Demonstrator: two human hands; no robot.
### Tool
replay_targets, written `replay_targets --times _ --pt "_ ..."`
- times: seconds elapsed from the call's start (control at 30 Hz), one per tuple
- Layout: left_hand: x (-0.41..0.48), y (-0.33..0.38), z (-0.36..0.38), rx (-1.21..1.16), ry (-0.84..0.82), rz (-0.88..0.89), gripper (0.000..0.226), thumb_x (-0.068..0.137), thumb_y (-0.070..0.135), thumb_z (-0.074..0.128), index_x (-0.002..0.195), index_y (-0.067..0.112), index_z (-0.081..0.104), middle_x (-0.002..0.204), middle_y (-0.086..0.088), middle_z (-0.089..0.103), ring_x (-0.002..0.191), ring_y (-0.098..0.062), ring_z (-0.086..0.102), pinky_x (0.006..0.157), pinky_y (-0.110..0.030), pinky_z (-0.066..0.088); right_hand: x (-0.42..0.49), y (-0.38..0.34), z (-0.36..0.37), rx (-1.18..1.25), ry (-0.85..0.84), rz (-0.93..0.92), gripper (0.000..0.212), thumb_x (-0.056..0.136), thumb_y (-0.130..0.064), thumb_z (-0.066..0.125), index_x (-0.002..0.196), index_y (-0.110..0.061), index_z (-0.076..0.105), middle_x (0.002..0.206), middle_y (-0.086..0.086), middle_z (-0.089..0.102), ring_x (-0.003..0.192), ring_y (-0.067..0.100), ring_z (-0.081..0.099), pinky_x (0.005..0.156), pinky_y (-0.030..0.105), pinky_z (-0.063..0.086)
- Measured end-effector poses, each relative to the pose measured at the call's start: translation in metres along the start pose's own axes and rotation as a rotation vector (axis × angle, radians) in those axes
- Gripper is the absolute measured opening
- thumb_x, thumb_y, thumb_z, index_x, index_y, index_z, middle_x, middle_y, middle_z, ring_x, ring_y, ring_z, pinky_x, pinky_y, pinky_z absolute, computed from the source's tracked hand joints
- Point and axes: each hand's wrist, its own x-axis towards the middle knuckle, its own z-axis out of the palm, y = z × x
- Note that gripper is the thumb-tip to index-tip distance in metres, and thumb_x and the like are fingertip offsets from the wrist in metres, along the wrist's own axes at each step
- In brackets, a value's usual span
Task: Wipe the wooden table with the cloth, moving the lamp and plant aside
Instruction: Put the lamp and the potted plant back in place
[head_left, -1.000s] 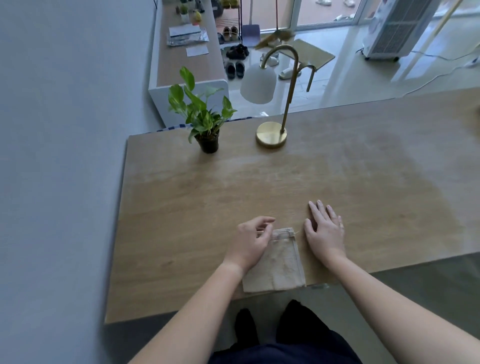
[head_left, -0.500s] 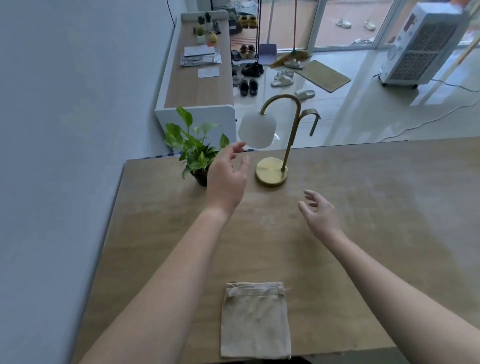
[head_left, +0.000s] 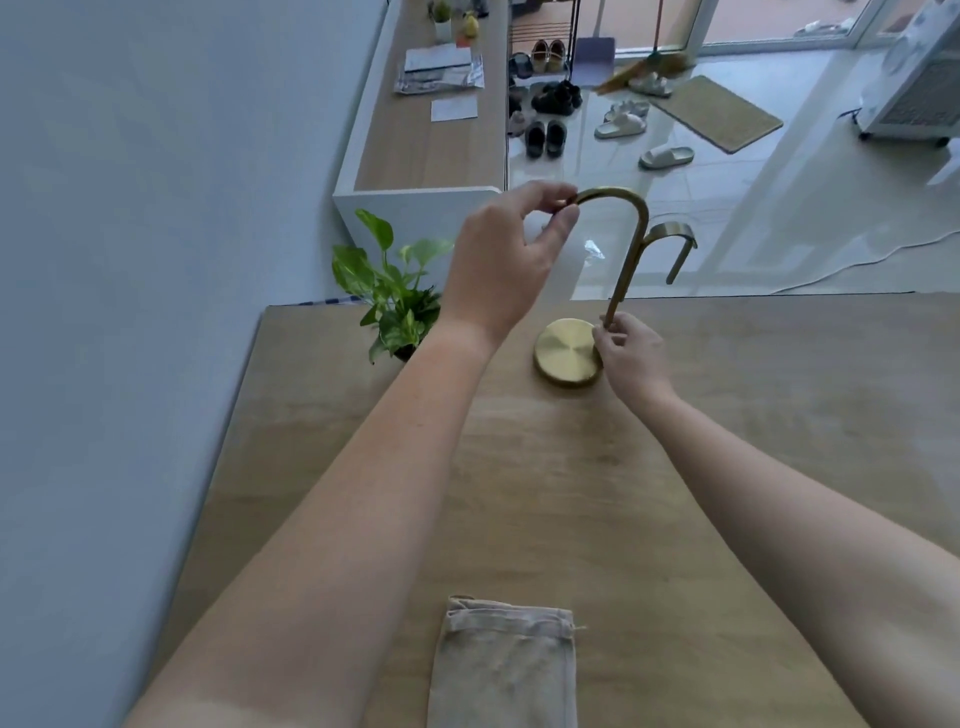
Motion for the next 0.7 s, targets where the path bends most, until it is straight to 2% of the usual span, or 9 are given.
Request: replay_targets --times 0.07,0.13,0.23,0.37,0.7 --pt "0.003 -0.003 0.001 0.029 0.01 0.005 0.026 0.101 0.031 0.073 0.123 0.018 0.079 0.109 0.011 0.08 0.105 0.0 0.071 0.095 -0.023 0.055 0.004 0.001 0.003 -0.059 -0.005 -0.024 0.02 0.106 -0.025 0.06 0.1 -0.01 0.072 0.095 0.007 0.073 0.093 0.028 0.067 0.081 0.041 0.051" --pt "0.005 -0.006 0.003 0.055 0.004 0.007 0.024 0.099 0.028 0.074 0.121 0.02 0.08 0.107 0.012 0.08 0.105 -0.001 0.071 0.097 -0.024 0.055 0.005 0.002 0.005 -0.144 -0.001 -0.031 0.024 0.107 -0.027 0.057 0.094 -0.011 0.068 0.087 0.004 0.07 0.084 0.028 0.064 0.073 0.042 0.049" --pt "0.007 -0.006 0.003 0.075 -0.003 0.012 0.022 0.097 0.023 0.077 0.118 0.018 0.081 0.105 0.011 0.081 0.101 0.0 0.071 0.094 -0.021 0.055 0.005 0.002 0.004 -0.188 0.019 -0.036 0.025 0.108 -0.027 0.056 0.092 -0.011 0.067 0.084 0.004 0.069 0.08 0.027 0.064 0.07 0.041 0.049" --pt "0.001 0.0 -0.003 0.073 -0.042 0.057 0.019 0.095 0.017 0.078 0.114 0.014 0.081 0.103 0.007 0.08 0.096 -0.002 0.073 0.092 -0.03 0.059 -0.007 0.005 -0.003 -0.175 0.004 -0.037 0.026 0.106 -0.025 0.06 0.089 -0.007 0.067 0.084 0.007 0.07 0.081 0.029 0.065 0.075 0.044 0.054" --pt "-0.077 0.027 -0.029 -0.005 -0.13 0.116 0.019 0.095 0.017 0.079 0.113 0.013 0.081 0.1 0.004 0.08 0.093 -0.004 0.073 0.089 -0.033 0.061 -0.105 0.034 -0.032 -0.232 -0.049 -0.119 0.024 0.105 -0.027 0.063 0.087 -0.014 0.07 0.08 0.0 0.071 0.076 0.021 0.065 0.067 0.038 0.05"
